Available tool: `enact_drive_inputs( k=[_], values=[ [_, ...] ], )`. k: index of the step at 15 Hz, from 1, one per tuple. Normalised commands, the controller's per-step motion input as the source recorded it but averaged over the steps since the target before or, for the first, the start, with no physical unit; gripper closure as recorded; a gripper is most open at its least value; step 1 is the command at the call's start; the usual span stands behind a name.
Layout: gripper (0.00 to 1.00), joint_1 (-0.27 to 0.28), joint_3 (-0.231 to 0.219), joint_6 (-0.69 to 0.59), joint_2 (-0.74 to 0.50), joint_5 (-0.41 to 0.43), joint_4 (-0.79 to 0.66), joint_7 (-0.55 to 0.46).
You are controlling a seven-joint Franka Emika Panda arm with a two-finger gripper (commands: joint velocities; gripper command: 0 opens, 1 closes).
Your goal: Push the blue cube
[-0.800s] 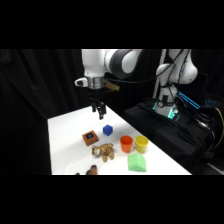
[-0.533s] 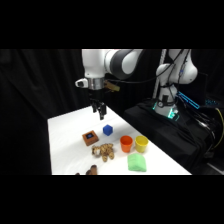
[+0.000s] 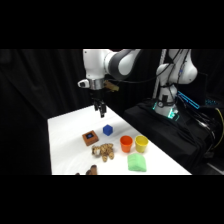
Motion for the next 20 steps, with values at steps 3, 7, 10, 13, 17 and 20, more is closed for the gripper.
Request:
enact_drive_inputs(
  k=[3, 7, 10, 13, 17, 20],
  values=[
    [0.3, -0.075, -0.033, 0.16, -0.09, 0.052, -0.16, -0.08],
    [0.65, -0.046, -0.01, 0.17, 0.01, 0.084, -0.1, -0.09],
    [0.88, -0.04, 0.004, 0.19, 0.06, 0.124, -0.06, -0.11],
    [1.0, -0.044, 0.018, 0.25, 0.18, 0.141, -0.03, -0.14],
    [0.99, -0.066, 0.046, 0.26, 0.25, 0.151, 0.02, -0.15],
    [0.99, -0.096, 0.081, 0.26, 0.21, 0.146, 0.03, -0.17]
  ],
)
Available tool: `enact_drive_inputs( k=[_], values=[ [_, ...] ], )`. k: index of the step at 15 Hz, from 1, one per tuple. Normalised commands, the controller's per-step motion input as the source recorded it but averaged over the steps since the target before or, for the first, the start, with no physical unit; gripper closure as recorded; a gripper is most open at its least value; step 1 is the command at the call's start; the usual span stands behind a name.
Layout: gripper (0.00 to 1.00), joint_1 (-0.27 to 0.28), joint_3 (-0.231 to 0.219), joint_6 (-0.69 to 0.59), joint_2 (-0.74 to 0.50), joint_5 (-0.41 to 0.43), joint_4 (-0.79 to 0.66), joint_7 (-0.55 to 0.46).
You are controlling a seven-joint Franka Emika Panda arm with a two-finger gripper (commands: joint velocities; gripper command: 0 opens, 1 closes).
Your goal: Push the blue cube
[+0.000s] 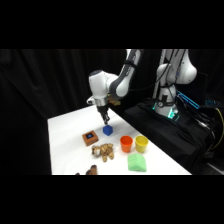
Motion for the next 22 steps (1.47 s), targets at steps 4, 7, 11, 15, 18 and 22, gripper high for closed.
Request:
enact_drive_inputs(
  k=[4, 7, 11, 15, 18, 22],
  values=[
    [0.99, -0.128, 0.104, 0.22, 0.18, 0.15, 0.04, -0.19],
    [1.0, -0.149, 0.114, 0.19, 0.09, 0.169, 0.0, -0.22],
    [1.0, -0.108, 0.043, 0.04, -0.26, 0.078, -0.15, -0.19],
    [1.0, -0.029, -0.032, -0.19, -0.48, -0.027, -0.14, -0.11],
    [0.74, 0.049, -0.061, -0.36, -0.5, -0.127, -0.05, -0.02],
    [0.49, 0.11, -0.063, -0.44, -0.45, -0.225, 0.02, 0.09]
  ],
)
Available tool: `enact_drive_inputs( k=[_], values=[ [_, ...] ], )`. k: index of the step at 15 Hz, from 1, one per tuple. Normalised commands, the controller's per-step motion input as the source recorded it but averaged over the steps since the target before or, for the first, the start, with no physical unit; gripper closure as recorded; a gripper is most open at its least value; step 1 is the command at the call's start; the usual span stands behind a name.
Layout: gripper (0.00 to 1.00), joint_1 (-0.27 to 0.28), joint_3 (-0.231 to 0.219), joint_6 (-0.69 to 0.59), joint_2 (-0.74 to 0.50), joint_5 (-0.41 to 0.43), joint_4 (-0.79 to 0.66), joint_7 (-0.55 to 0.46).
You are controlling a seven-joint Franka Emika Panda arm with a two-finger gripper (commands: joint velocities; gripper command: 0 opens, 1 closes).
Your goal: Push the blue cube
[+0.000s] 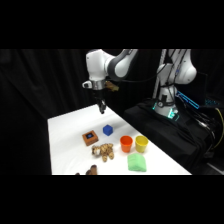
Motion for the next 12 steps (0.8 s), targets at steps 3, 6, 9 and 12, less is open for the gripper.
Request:
enact_drive_inputs(
  k=[3, 6, 9, 12],
  values=[
    [0.25, 0.105, -0.023, -0.4, -0.33, -0.134, 0.1, 0.08],
    [0.01, 0.075, -0.018, -0.36, -0.2, -0.058, 0.18, 0.1],
    [0.0, 0.072, -0.003, -0.26, -0.04, -0.138, 0.21, 0.26],
    [0.0, 0.073, 0.011, -0.15, 0.03, -0.167, 0.15, 0.24]
  ],
)
